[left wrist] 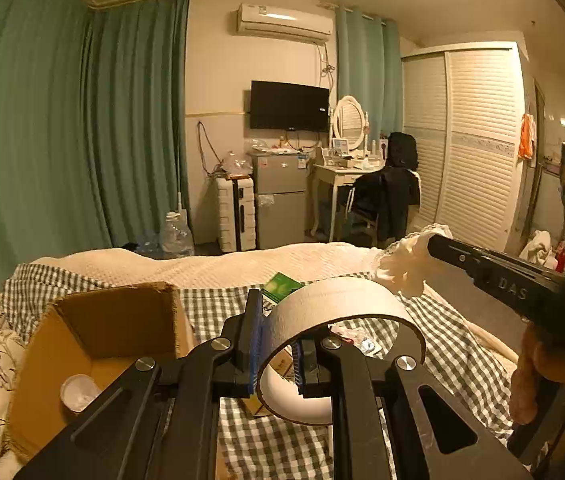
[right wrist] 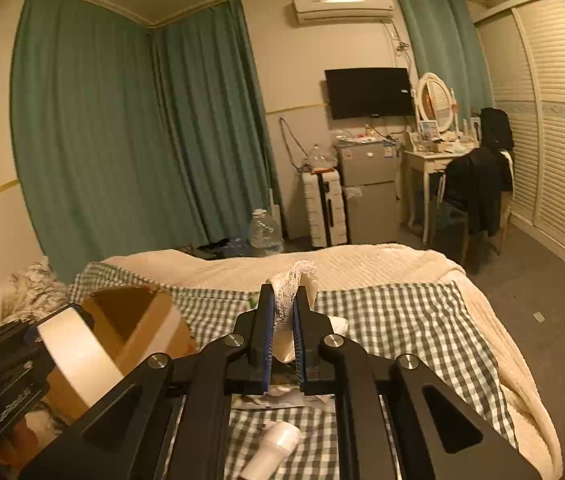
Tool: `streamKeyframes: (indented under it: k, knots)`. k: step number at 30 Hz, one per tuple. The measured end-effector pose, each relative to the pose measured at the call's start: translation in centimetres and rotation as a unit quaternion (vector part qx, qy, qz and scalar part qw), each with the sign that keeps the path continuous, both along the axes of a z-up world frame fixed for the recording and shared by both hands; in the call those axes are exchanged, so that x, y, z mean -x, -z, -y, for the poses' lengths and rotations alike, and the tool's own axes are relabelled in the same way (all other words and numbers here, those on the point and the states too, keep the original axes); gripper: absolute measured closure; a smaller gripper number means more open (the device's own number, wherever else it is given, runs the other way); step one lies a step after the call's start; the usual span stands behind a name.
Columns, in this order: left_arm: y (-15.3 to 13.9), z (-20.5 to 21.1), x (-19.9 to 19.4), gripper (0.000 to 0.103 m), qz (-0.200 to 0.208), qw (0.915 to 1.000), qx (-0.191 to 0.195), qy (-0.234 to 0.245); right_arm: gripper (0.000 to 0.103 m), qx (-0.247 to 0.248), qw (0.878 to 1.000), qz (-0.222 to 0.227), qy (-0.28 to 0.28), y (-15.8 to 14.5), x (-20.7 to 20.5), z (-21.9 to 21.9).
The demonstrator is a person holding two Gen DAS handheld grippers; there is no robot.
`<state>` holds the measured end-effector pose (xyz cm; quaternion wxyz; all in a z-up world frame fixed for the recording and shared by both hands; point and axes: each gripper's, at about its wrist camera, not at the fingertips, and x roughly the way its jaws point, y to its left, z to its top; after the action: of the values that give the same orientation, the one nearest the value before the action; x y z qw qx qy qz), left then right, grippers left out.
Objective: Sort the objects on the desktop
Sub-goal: 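Lift and carry the tape roll and lace cloth with both tools over the box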
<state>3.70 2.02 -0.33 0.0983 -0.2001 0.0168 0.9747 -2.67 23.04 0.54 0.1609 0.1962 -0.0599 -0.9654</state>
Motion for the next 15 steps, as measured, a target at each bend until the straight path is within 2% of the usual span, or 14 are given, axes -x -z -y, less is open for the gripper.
streamKeyframes:
  k: [5, 8, 15]
  knots:
    - [-0.5, 1.4, -0.4, 0.090, -0.003, 0.9999, -0.002, -0.016, 0.095, -0.003, 1.000, -0.009, -0.022, -0.7, -0.8, 1.5]
    - [-0.8, 2.5, -0.3, 0.090, 0.000, 0.9996, -0.005, -0.026, 0.098, -0.015, 0.999, -0.009, -0.028, -0.7, -1.1, 2.6]
    - [-1.7, 5.6, -0.6, 0.090, -0.004, 0.9983, -0.010, -0.057, 0.099, -0.024, 0.998, 0.015, -0.062, -0.1, -1.1, 5.7]
